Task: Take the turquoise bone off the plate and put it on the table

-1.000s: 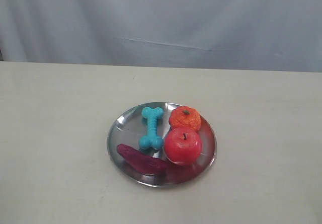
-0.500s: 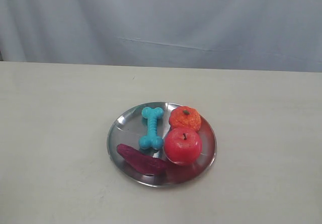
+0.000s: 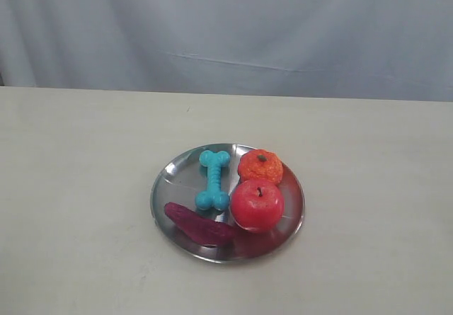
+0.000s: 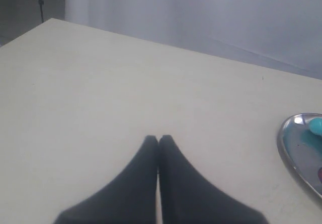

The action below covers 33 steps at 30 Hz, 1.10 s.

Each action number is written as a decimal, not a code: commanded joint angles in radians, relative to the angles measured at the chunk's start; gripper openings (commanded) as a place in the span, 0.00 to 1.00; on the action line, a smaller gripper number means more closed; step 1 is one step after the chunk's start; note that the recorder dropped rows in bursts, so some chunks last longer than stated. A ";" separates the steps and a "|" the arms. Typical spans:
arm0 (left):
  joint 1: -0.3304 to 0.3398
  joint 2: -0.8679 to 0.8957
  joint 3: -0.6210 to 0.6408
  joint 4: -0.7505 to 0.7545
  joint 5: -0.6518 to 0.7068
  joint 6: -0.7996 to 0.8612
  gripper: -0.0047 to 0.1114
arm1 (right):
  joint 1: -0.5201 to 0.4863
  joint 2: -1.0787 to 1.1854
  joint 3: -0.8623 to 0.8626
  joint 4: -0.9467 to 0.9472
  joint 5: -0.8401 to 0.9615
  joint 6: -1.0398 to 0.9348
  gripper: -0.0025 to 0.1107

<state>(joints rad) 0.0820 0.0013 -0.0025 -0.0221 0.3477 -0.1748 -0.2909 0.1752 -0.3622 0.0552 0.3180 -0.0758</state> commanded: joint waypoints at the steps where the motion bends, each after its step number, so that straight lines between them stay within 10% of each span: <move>1: 0.001 -0.001 0.003 0.000 -0.005 -0.002 0.04 | -0.005 0.004 -0.008 0.000 -0.033 0.002 0.02; 21: 0.001 -0.001 0.003 0.000 -0.005 -0.002 0.04 | -0.005 0.008 -0.008 0.132 -0.031 0.135 0.02; 33: 0.001 -0.001 0.003 0.000 -0.005 -0.002 0.04 | 0.033 0.377 -0.286 0.254 0.434 -0.052 0.02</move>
<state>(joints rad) 0.0820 0.0013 -0.0025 -0.0221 0.3477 -0.1748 -0.2775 0.4630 -0.5559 0.2917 0.6587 -0.1086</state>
